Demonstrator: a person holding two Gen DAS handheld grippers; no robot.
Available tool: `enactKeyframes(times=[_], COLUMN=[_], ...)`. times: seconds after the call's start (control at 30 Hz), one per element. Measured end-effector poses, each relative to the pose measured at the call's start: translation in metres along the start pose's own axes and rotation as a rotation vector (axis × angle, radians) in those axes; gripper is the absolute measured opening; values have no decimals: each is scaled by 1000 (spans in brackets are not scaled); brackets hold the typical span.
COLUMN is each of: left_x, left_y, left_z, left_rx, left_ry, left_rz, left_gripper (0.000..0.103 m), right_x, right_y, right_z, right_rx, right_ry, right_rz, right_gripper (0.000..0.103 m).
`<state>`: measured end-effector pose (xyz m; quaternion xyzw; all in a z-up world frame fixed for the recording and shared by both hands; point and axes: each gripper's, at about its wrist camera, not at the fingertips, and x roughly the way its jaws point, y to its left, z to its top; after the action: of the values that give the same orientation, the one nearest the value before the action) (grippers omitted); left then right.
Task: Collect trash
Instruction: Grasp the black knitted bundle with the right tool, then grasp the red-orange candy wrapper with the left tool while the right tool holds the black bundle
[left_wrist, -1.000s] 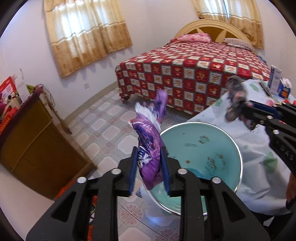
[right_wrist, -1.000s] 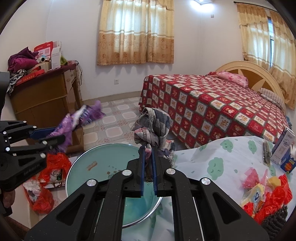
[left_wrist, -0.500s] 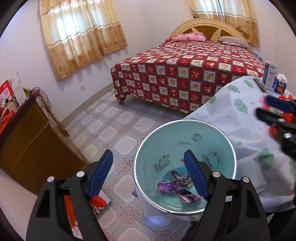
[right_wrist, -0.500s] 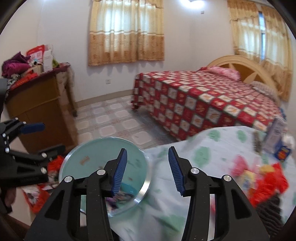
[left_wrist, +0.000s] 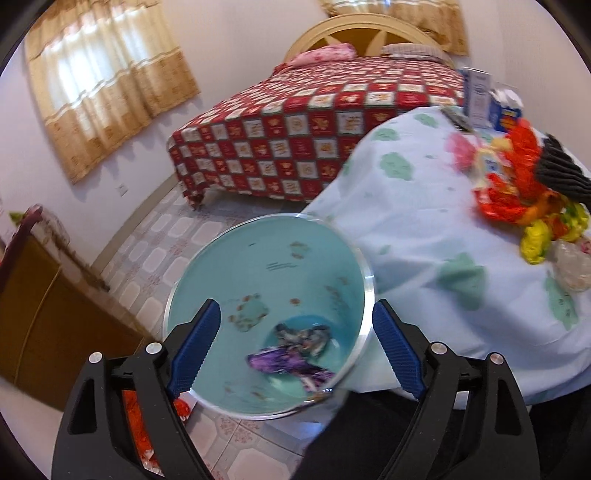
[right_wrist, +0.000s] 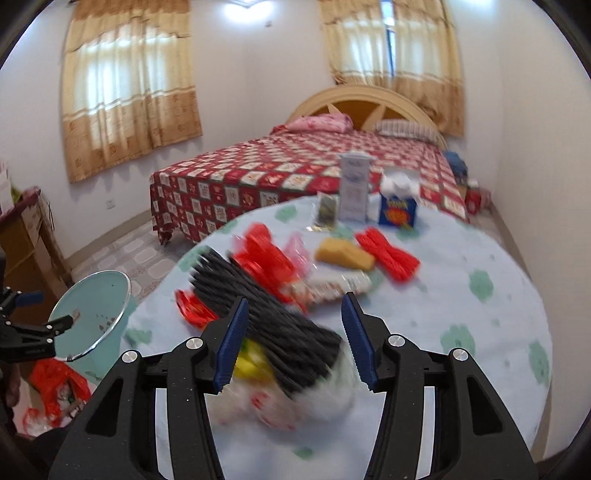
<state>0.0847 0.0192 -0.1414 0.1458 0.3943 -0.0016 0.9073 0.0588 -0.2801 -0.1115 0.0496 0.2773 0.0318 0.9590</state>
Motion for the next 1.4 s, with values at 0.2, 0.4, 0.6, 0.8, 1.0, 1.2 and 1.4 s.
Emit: enactKeyframes(times=[0.2, 0.4, 0.6, 0.8, 1.0, 1.2, 1.4], left_x=[-12, -13, -10, 1, 18, 50, 43], left_y=[-33, -54, -72, -103, -135, -151, -163], left_z=[12, 19, 31, 58, 77, 75, 69], left_rx=[29, 47, 59, 76, 115, 127, 181], left_ry=[-33, -39, -60, -84, -56, 53, 27], left_rz=[-33, -49, -72, -108, -184, -271, -281], left_gripper=[83, 83, 83, 83, 83, 52, 7], right_x=[17, 4, -30, -39, -34, -34, -35], right_y=[0, 1, -28, -56, -68, -73, -80], right_z=[-10, -11, -11, -31, -45, -49, -51], right_rx=[-11, -14, 61, 73, 93, 100, 116], right_ry=[57, 24, -59, -49, -39, -42, -44], right_rz=[79, 86, 42, -59, -71, -55, -53], right_gripper=[23, 12, 12, 12, 12, 12, 12])
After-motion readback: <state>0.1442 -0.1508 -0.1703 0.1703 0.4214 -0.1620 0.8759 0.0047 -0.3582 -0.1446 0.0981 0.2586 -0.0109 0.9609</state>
